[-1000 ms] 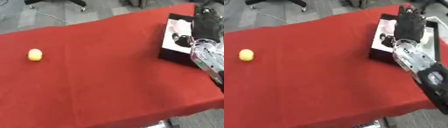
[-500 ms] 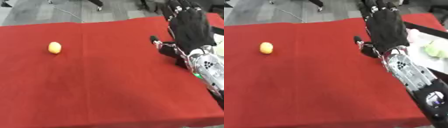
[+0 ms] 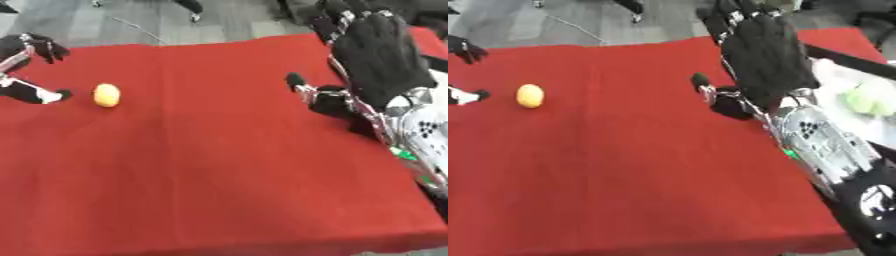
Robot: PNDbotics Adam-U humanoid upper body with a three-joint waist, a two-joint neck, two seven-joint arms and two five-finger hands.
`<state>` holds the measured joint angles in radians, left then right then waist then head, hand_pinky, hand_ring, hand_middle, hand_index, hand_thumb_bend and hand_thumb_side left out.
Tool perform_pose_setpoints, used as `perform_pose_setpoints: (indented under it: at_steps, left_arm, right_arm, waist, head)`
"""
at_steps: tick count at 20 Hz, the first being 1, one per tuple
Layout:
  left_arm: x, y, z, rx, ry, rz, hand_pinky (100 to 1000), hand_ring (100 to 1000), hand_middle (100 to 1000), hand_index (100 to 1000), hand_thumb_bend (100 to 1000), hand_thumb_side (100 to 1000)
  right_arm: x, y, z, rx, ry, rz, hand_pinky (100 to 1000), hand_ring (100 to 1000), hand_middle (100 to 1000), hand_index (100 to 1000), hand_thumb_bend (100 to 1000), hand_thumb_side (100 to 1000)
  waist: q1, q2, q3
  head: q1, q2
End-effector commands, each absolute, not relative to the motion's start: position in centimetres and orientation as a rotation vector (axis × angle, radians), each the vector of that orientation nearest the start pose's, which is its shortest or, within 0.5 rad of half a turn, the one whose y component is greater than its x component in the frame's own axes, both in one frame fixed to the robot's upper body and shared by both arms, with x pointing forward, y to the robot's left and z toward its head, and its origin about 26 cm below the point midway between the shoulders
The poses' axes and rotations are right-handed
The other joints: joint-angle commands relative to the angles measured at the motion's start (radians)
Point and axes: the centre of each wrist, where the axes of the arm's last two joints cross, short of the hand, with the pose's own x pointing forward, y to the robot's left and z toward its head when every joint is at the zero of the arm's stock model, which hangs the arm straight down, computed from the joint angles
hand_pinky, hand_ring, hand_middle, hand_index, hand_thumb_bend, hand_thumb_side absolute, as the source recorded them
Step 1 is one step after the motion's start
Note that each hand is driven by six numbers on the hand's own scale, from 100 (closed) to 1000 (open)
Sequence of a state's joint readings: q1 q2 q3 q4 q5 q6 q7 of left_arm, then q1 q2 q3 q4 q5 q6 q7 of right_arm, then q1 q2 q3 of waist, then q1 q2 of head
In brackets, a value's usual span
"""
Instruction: Pick up the objects with one hand, pass them to the other hand, and then place them into the box on the other side of the table.
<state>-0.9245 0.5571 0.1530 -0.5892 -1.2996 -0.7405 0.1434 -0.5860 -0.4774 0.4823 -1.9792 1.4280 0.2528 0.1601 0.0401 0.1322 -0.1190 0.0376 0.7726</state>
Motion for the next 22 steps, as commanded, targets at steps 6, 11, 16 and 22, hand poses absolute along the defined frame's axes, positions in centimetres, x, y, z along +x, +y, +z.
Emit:
perform_pose_setpoints:
  at_steps: [6, 11, 16, 22]
  left_arm:
    - [45.7, 43.1, 12.9, 1.341, -1.559, -1.455, 678, 570, 581, 771, 441, 164]
    - [45.2, 43.6, 11.6, 1.332, -1.568, -1.349, 676, 546, 553, 752, 306, 167]
    - [45.0, 43.6, 10.7, 1.168, -1.463, -1.468, 694, 577, 591, 780, 246, 305]
    - [45.2, 43.6, 11.4, 1.094, -1.45, -1.467, 649, 462, 439, 637, 169, 202]
  right_arm:
    - [29.2, -14.6, 23.5, 1.949, 2.284, -1.473, 473, 770, 706, 872, 359, 420]
    - [29.2, -14.4, 23.5, 1.951, 2.306, -1.436, 458, 767, 699, 868, 328, 430]
    - [29.1, -14.2, 23.5, 1.945, 2.328, -1.418, 451, 765, 695, 866, 295, 443]
    - [29.1, -14.3, 23.4, 1.944, 2.337, -1.414, 450, 765, 696, 864, 271, 448]
  waist:
    - [0.008, 0.007, -0.045]
    - [0.009, 0.024, -0.065]
    - [0.009, 0.03, -0.073]
    - [0.008, 0.026, -0.072]
  head:
    - [0.034, -0.003]
    - [0.044, -0.003]
    - [0.046, -0.003]
    - [0.043, -0.003]
